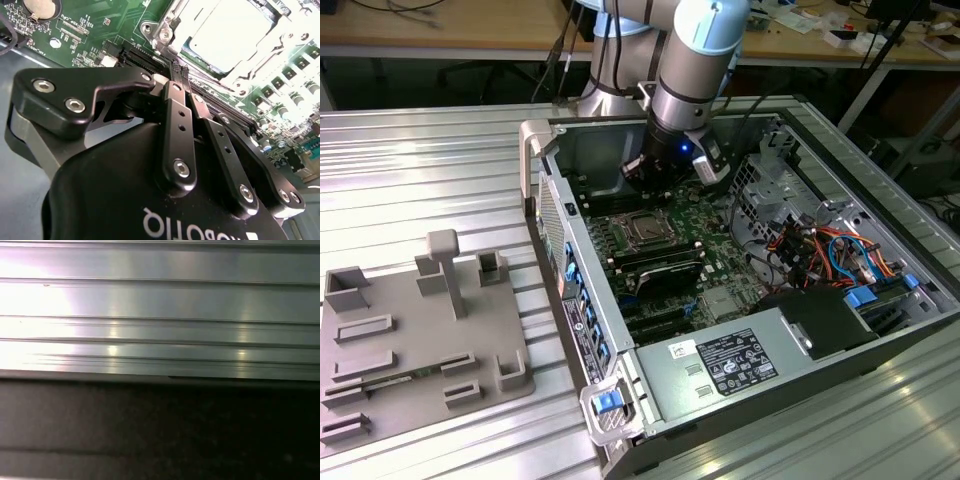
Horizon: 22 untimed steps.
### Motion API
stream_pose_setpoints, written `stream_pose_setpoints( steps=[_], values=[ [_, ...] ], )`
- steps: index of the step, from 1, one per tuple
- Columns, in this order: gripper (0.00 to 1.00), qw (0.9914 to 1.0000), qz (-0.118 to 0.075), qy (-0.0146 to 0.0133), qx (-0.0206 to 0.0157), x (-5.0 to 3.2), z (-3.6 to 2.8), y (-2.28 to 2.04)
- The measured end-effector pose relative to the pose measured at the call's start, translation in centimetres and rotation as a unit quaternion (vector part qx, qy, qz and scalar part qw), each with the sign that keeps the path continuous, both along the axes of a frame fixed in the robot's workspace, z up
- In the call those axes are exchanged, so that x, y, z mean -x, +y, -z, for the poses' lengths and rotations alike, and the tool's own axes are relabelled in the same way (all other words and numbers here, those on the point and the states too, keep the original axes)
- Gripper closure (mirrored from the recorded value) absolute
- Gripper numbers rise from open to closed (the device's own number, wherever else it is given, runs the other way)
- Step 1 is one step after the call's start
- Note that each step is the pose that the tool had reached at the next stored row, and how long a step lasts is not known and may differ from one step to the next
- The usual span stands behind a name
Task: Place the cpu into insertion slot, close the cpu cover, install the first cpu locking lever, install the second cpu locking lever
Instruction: 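Install the first cpu locking lever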
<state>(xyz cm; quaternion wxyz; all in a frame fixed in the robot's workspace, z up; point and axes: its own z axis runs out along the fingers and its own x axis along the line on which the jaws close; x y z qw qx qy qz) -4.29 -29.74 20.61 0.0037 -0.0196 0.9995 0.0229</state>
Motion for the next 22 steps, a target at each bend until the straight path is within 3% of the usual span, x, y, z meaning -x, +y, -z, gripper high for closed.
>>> stream_pose_setpoints(
  steps=[15, 22],
  values=[
    [0.89, 1.00000, 0.000, 0.0000, 0.0000, -0.29, 0.07, 0.00],
    [0.89, 1.00000, 0.000, 0.0000, 0.0001, -0.29, 0.13, -0.27]
  ],
)
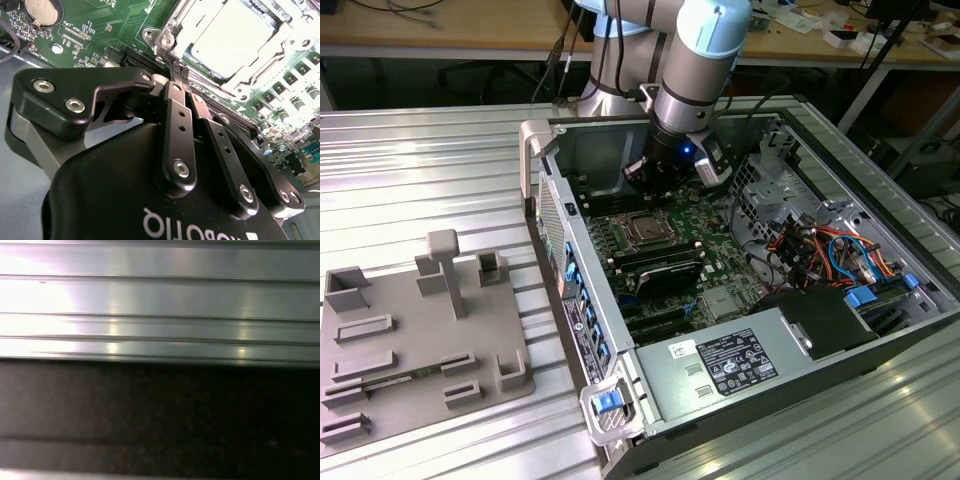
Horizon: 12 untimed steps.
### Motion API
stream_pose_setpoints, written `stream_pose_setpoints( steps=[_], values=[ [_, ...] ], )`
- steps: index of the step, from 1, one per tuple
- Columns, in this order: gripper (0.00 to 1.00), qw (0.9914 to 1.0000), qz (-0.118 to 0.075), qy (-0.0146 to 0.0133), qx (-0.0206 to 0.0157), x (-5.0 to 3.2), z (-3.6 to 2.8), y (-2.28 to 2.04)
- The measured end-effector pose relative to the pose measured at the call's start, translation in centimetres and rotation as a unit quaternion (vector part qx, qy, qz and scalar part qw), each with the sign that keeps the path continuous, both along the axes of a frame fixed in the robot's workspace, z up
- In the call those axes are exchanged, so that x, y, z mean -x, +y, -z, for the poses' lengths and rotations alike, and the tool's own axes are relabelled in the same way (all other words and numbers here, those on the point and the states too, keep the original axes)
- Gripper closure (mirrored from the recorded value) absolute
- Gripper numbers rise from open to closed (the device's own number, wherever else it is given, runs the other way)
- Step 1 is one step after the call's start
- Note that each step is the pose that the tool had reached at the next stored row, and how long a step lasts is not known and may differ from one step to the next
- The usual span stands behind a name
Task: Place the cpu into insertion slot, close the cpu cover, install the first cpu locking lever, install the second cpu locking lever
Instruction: 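Install the first cpu locking lever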
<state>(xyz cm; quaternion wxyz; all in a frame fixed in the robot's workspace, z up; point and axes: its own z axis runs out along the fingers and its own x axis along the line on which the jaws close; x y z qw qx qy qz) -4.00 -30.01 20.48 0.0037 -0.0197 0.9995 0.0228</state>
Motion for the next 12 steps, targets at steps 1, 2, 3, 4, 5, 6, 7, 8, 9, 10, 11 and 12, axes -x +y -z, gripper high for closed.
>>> stream_pose_setpoints(
  steps=[1, 2, 3, 4, 5, 6, 7, 8, 9, 10, 11, 12],
  values=[
    [0.89, 1.00000, 0.000, 0.0000, 0.0001, 0.00, 0.01, -0.03],
    [0.89, 1.00000, 0.000, 0.0000, 0.0000, 0.00, 0.02, -0.04],
    [0.89, 1.00000, 0.000, 0.0000, 0.0001, 0.00, 0.01, -0.04],
    [0.89, 1.00000, 0.000, 0.0000, 0.0001, 0.00, 0.02, -0.04],
    [0.89, 1.00000, 0.000, 0.0000, 0.0000, 0.00, 0.02, -0.04],
    [0.89, 1.00000, 0.000, 0.0000, 0.0001, 0.00, 0.02, -0.04],
    [0.89, 1.00000, 0.000, 0.0000, 0.0008, -0.01, 0.03, -0.05],
    [0.89, 1.00000, 0.000, 0.0000, 0.0018, -0.01, 0.05, -0.05],
    [0.89, 0.99999, 0.000, 0.0000, 0.0033, -0.01, 0.11, -0.05],
    [0.89, 0.99999, 0.000, -0.0001, 0.0040, -0.01, 0.17, -0.05],
    [0.89, 0.99999, 0.000, 0.0000, 0.0040, -0.02, 0.26, -0.04],
    [0.89, 0.99999, 0.000, 0.0001, 0.0045, -0.03, 0.38, -0.04]
  ],
)
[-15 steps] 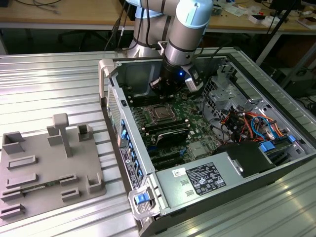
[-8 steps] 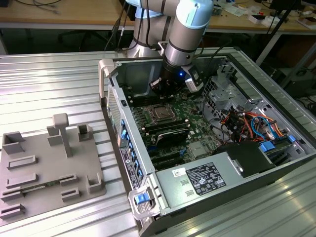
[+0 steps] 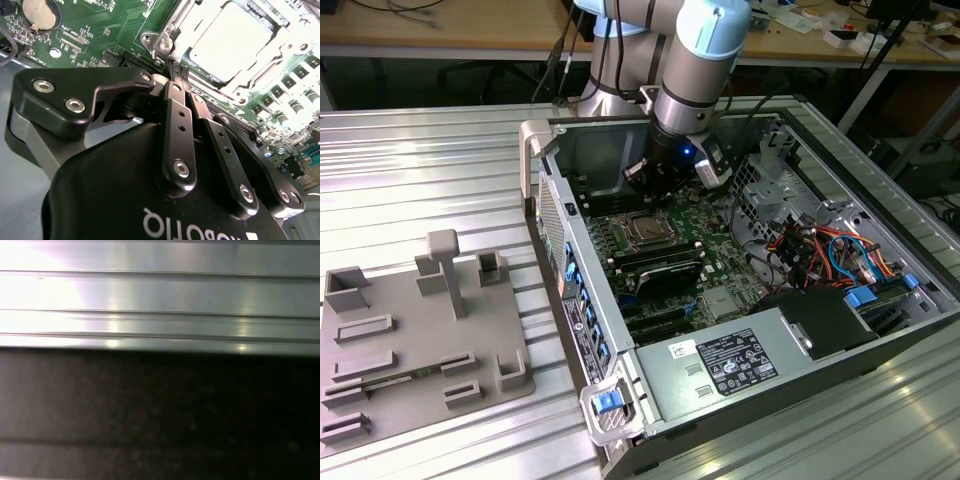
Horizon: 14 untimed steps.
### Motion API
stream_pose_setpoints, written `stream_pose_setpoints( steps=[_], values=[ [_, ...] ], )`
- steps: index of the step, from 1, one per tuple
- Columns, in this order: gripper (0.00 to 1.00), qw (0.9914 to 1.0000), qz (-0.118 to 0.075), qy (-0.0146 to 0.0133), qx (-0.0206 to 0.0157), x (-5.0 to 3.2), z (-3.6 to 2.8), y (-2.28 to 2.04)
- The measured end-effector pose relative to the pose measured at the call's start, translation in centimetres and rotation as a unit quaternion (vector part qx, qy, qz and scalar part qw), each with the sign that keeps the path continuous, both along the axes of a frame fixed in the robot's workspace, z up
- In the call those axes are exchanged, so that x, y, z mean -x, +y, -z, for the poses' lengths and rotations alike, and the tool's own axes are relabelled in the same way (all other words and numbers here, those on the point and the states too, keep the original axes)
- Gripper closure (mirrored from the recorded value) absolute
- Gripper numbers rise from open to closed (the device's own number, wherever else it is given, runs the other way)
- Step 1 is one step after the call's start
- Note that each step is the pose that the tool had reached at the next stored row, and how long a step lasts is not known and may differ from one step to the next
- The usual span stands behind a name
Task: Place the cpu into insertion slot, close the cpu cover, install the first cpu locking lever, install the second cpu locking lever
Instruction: 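Install the first cpu locking lever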
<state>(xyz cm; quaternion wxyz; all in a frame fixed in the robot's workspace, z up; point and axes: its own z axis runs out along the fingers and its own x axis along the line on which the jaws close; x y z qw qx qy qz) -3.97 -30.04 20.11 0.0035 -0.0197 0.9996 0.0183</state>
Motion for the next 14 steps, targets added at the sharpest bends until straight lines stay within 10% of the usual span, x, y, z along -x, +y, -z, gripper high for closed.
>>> stream_pose_setpoints(
  steps=[14],
  values=[
    [0.89, 1.00000, -0.001, -0.0002, 0.0000, -0.07, -0.27, 0.12]
  ],
)
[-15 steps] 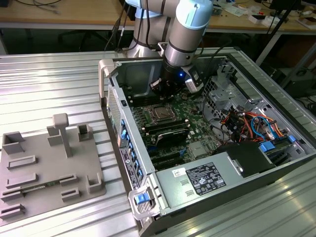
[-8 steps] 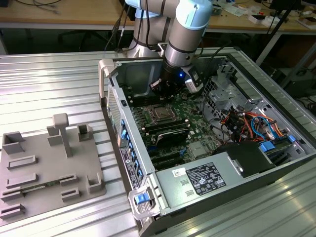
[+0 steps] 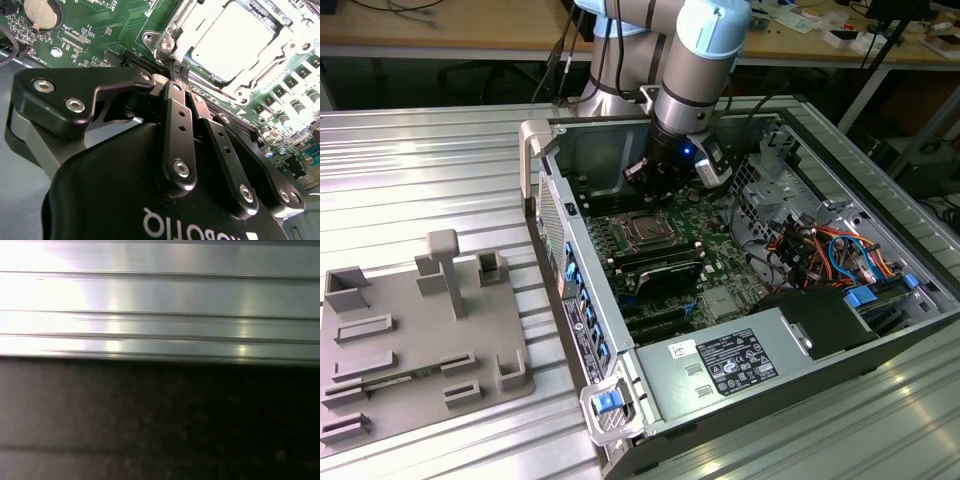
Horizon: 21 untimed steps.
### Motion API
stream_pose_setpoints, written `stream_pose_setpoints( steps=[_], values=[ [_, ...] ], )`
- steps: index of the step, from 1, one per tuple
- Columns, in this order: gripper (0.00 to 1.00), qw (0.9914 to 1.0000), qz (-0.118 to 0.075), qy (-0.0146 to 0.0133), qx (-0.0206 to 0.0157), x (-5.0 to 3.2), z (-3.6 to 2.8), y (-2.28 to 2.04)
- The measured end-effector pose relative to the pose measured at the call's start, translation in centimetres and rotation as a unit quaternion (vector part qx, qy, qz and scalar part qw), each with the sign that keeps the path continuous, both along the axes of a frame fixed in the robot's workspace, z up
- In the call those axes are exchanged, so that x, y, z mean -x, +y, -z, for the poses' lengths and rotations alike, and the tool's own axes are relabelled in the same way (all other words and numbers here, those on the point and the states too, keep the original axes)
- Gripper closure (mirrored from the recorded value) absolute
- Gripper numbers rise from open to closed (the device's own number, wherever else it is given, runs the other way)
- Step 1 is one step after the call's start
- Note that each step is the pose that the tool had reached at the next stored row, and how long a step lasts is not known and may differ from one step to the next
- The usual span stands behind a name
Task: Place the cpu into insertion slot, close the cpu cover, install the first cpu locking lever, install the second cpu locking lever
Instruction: 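Install the first cpu locking lever, then install the second cpu locking lever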
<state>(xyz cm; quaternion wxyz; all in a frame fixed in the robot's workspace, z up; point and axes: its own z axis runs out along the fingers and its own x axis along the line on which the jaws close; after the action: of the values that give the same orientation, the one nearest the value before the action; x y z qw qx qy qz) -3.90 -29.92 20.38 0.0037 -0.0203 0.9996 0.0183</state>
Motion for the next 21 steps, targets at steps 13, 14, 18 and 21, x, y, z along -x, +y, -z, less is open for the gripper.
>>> stream_pose_setpoints(
  steps=[13, 14, 18, 21],
  values=[
    [0.89, 1.00000, 0.000, 0.0001, 0.0002, 0.01, -0.56, -0.41],
    [0.89, 1.00000, 0.000, 0.0001, 0.0002, 0.01, -0.56, -0.41],
    [0.89, 1.00000, 0.000, 0.0001, 0.0002, 0.01, -0.56, -0.42],
    [0.89, 1.00000, 0.000, 0.0001, 0.0002, 0.01, -0.56, -0.42]
  ],
)
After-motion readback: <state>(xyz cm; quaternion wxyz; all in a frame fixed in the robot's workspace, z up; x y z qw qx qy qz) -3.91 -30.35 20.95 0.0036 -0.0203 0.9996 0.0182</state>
